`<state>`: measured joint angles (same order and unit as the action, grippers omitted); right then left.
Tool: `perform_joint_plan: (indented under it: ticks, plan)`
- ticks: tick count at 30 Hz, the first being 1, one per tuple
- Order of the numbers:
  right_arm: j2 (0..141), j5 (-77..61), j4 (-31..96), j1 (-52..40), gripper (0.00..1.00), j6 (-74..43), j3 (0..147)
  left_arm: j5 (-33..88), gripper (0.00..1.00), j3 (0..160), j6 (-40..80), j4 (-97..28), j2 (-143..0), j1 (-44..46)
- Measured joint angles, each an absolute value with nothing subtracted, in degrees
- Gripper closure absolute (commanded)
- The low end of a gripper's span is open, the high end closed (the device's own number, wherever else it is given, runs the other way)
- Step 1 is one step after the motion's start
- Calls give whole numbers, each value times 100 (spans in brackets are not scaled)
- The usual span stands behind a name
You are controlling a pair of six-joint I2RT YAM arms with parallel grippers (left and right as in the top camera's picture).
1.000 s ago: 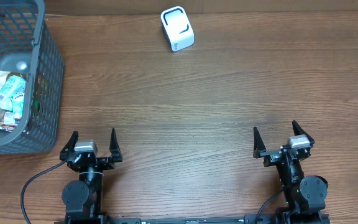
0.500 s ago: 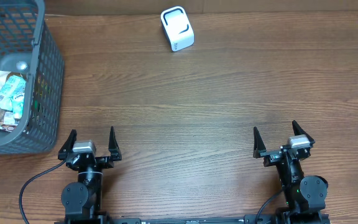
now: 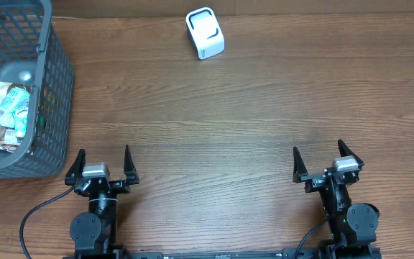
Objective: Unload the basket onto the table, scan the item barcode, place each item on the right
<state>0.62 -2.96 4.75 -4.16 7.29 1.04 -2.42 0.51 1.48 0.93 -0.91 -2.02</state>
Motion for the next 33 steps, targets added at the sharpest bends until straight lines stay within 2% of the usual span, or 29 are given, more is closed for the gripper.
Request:
perform_joint_plan:
  ticks: [33]
  plan:
    - [62,-294,475,-414,0,733,104,-480,1,49,145,204,-91,-202]
